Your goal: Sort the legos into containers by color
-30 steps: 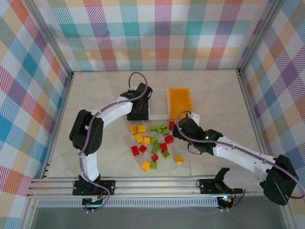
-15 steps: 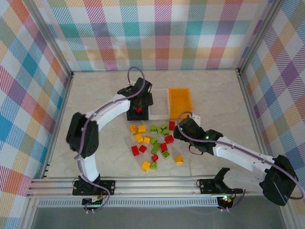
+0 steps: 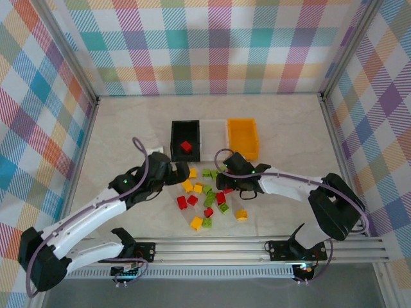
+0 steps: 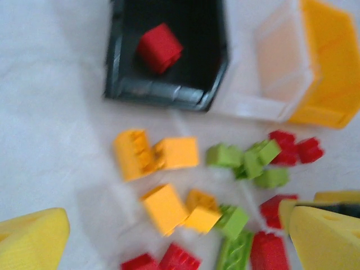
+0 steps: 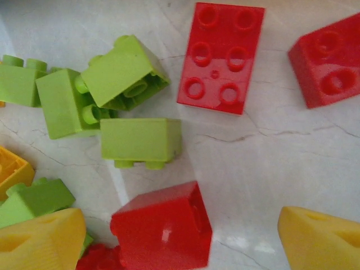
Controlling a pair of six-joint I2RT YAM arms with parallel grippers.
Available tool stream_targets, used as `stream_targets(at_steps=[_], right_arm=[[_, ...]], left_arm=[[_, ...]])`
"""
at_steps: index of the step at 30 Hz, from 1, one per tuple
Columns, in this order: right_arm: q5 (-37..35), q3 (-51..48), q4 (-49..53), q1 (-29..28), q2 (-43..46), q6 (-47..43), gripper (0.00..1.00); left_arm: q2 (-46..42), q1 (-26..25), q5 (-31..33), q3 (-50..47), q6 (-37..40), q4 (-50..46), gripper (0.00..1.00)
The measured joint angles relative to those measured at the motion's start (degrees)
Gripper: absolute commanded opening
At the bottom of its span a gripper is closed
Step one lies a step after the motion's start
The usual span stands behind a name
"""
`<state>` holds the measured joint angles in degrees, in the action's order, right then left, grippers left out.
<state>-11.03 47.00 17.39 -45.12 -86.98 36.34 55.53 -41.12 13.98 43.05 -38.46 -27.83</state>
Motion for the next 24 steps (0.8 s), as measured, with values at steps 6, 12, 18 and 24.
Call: stream_targets(at_steps=[6,12,18,24], right_arm=[[1.5,1.4,-1.6,0.0,-4.1,-1.7,0.74],[1.7,1.4,-1.6,0.0,-5.7,-2.4,0.64],[1.7,1.4,-1.6,-0.1,-6.1,-2.5,0.46],[2.0,1.6,-0.6,-0.5,-0.8,-2.9,0.39]], left_arm=[[-10.2,0.0,0.9,-6.0,-3.3,-2.3,1.0],[-11.2,0.0,2.3,-6.5,-4.3,-4.1,1.0],[-10.5,0.0,3.4,-6.5,-4.4,-5.1,1.0],[-10.1,0.0,4.3,-6.5,-4.4,-5.3,1.0]])
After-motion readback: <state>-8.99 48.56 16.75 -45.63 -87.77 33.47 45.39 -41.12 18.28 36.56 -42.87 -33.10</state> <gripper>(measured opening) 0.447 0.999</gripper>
